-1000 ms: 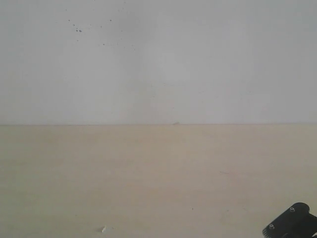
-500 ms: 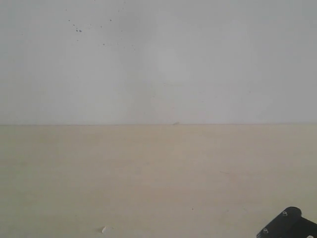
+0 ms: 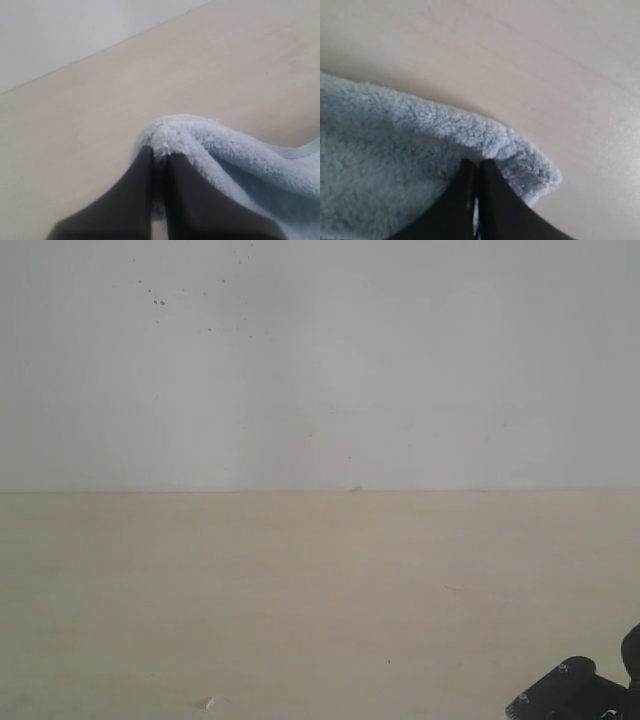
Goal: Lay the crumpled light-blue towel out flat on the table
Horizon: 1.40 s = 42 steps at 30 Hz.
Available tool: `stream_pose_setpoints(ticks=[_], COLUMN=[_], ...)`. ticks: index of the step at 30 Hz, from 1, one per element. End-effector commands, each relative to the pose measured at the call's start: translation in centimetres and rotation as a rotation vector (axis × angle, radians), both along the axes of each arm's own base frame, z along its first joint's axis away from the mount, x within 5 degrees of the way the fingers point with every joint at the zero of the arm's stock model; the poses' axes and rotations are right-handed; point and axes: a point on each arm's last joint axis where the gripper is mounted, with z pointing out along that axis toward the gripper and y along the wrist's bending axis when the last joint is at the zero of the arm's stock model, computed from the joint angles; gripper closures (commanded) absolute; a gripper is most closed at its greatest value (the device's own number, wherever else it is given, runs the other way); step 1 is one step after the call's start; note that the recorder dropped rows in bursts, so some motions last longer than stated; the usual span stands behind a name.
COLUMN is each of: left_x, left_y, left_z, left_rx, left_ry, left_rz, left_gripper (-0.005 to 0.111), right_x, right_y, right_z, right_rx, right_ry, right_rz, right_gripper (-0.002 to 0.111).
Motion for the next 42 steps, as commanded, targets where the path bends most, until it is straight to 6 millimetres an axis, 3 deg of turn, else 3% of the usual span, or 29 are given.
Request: stream_pose_setpoints(ticks=[1,8,15,27,33,42], left_x=[0.1,0.1,-0.2,-3.2,-3.9,-4.5], left_y=[0.0,-0.2,-0.2,0.8,0.8,-0.2], left_z=[-0.1,-0.1,-0.1,0.0,-0.1,0.0], left_rx=[-0.003,-0.021,-0.030,-0.120,-0.153,-0.240], left_ry=[0.004,0.011,0.005,-0.081,-0.090,-0.053], left_rz=[0.003,-0.007,-0.012,-0.025,-0.050,-0.137], left_gripper=[0.103,0.103,0.103,0.103,0.103,0.103], right_x=[2.1,2.6,0.4,-6.6,-10.7,-14.9], right_y=[0.8,0.9,-0.6,-4.8,-7.2,-9.5], right_z=[2.3,8.8,14.0,20.6,23.0,28.8], right_rx=[0.079,0.171,0.196,0.185,0.168,0.180], right_ry=[-0.193,-0.427,-0.631,-0.920,-1.067,-1.235], right_rz=[0.022,0.004,-0.030,-0.077,-0.110,-0.164], right_gripper=[0.108,0.108,0.108,0.108,0.108,0.108])
